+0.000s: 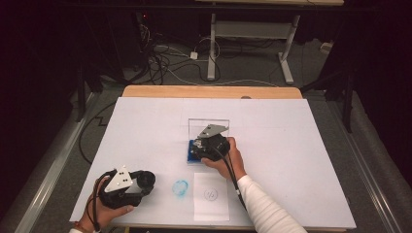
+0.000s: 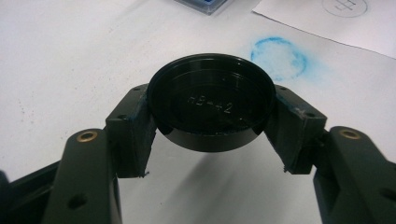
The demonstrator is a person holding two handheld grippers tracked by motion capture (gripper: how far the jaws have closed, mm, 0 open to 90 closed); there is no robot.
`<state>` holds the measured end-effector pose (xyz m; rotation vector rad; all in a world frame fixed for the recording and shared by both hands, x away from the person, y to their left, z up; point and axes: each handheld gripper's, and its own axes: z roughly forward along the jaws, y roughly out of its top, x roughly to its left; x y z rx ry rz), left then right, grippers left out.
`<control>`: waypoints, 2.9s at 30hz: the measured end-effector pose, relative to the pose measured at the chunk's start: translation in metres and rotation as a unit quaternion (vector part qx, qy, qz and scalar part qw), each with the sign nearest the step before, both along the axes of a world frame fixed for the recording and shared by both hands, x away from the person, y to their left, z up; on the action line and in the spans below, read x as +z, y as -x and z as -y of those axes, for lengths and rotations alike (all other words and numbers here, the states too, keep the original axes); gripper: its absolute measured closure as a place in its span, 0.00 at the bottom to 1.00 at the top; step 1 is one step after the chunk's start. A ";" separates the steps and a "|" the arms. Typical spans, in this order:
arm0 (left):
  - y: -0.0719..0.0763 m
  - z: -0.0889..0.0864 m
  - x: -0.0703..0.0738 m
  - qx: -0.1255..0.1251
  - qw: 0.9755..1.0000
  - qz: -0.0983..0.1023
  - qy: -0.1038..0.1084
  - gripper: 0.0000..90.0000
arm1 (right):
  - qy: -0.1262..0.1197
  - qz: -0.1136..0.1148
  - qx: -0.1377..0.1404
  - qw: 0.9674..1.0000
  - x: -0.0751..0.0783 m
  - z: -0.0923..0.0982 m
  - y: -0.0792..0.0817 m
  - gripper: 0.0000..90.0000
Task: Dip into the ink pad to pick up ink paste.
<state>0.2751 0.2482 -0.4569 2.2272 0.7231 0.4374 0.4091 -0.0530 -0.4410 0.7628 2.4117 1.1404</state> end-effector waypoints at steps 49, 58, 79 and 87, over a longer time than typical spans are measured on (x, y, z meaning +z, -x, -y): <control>0.003 -0.011 0.000 0.012 1.000 0.003 0.001 0.40 | -0.045 0.045 0.033 0.997 0.055 0.035 0.021 0.64; 0.001 -0.009 0.000 0.007 1.000 0.002 -0.002 0.40 | -0.053 0.049 0.024 0.997 0.062 0.046 0.020 0.64; 0.001 -0.009 0.001 0.005 1.000 0.004 -0.003 0.40 | -0.048 0.053 0.003 0.997 0.062 0.057 0.016 0.64; 0.001 -0.009 0.001 0.004 1.000 0.002 -0.003 0.40 | -0.037 0.039 -0.004 0.999 0.051 0.057 0.010 0.64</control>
